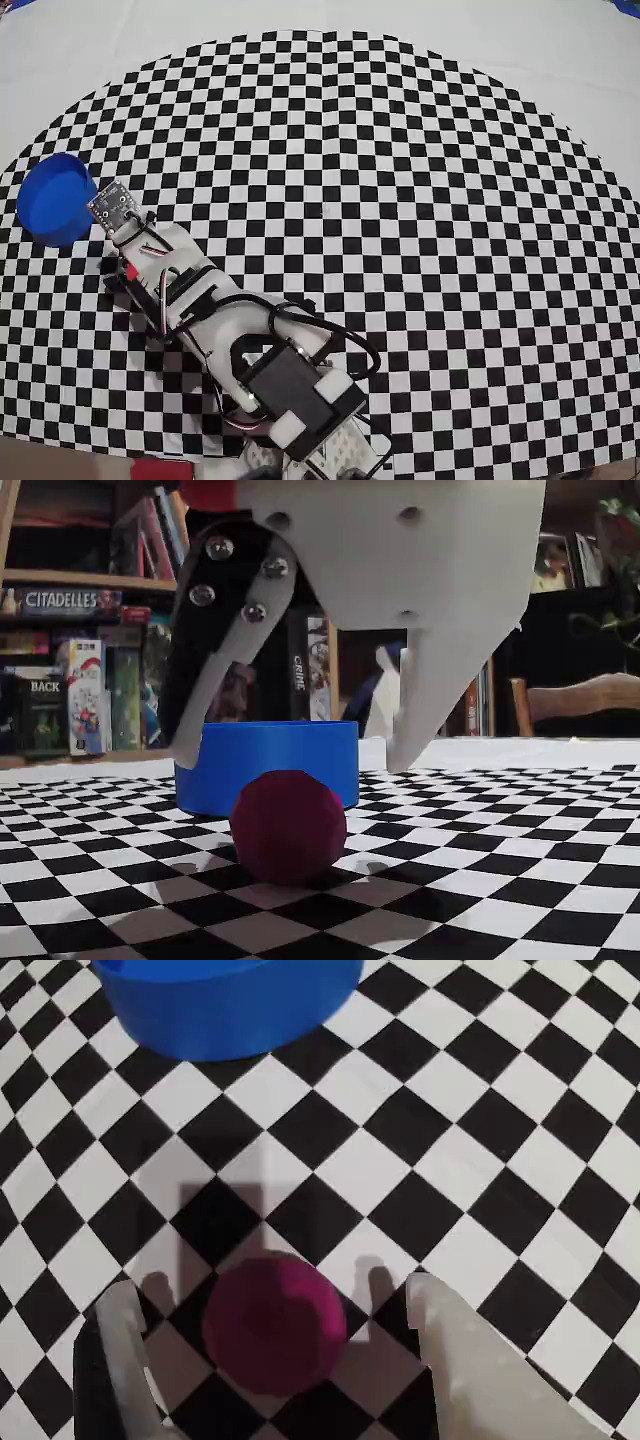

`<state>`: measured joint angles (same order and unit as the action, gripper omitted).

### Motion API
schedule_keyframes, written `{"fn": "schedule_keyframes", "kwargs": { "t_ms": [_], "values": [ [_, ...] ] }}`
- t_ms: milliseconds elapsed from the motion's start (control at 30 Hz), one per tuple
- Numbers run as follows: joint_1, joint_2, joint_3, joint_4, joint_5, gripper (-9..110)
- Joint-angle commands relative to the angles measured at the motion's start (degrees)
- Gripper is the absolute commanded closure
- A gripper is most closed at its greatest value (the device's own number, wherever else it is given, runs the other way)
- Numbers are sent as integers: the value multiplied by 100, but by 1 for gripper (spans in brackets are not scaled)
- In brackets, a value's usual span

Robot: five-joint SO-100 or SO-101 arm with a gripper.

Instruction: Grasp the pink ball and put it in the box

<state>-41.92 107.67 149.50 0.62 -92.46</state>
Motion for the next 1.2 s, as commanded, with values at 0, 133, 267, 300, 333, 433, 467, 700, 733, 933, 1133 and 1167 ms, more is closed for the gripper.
{"fn": "schedule_keyframes", "kwargs": {
  "t_ms": [0, 133, 267, 300, 333, 433, 467, 700, 733, 933, 1133, 1167],
  "values": [
    [62, -18, -255, 62, -44, 71],
    [62, -88, -308, 88, -44, 71],
    [62, -193, -360, 97, -26, 71],
    [62, -220, -369, 97, -26, 71],
    [62, -246, -387, 97, -26, 71],
    [53, -325, -431, 97, -26, 71],
    [53, -352, -448, 97, -26, 71],
    [53, -563, -571, 97, -9, 71],
    [44, -571, -580, 97, -9, 71],
    [18, -642, -606, 97, 0, 71],
    [0, -844, -756, 97, 18, 71],
    [0, -879, -773, 97, 18, 71]
  ]
}}
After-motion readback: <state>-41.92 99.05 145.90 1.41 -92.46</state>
